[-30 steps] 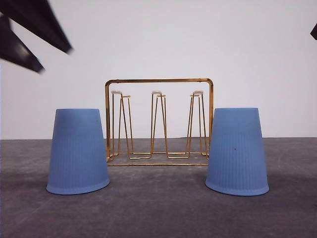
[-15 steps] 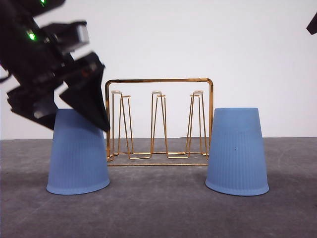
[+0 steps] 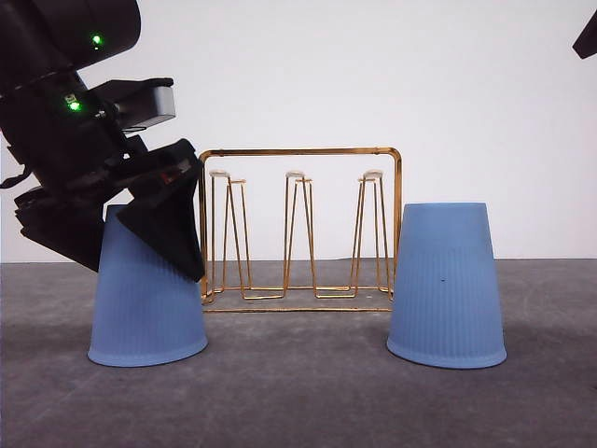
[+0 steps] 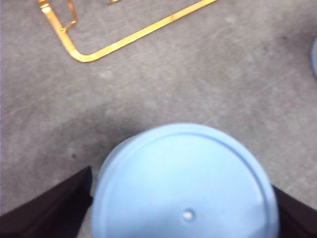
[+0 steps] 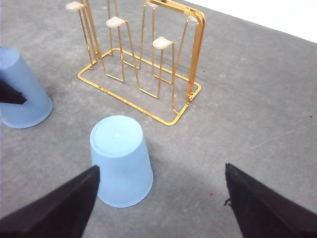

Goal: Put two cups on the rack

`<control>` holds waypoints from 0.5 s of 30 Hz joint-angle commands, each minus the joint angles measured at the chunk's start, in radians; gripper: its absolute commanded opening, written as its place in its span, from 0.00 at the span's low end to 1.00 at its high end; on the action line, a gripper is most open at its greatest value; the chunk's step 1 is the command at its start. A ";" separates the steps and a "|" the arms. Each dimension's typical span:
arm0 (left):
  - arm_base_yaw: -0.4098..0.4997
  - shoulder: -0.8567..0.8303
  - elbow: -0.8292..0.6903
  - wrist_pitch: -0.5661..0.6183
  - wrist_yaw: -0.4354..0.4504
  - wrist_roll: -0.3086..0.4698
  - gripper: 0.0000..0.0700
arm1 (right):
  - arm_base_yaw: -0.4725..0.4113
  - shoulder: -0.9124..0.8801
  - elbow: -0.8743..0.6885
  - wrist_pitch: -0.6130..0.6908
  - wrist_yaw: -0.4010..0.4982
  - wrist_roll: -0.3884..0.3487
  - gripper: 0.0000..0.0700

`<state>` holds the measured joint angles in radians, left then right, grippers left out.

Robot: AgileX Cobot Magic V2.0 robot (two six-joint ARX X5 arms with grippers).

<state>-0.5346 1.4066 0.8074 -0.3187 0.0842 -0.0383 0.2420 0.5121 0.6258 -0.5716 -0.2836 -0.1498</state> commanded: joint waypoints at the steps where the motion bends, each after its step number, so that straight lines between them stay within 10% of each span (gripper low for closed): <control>1: -0.007 0.015 0.018 0.005 0.001 0.000 0.60 | 0.005 0.002 0.018 0.010 0.003 0.009 0.73; 15: -0.007 -0.014 0.023 -0.004 0.001 -0.001 0.60 | 0.004 0.002 0.018 0.010 0.003 0.011 0.73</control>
<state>-0.5346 1.3937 0.8127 -0.3276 0.0811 -0.0383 0.2420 0.5121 0.6258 -0.5713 -0.2836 -0.1493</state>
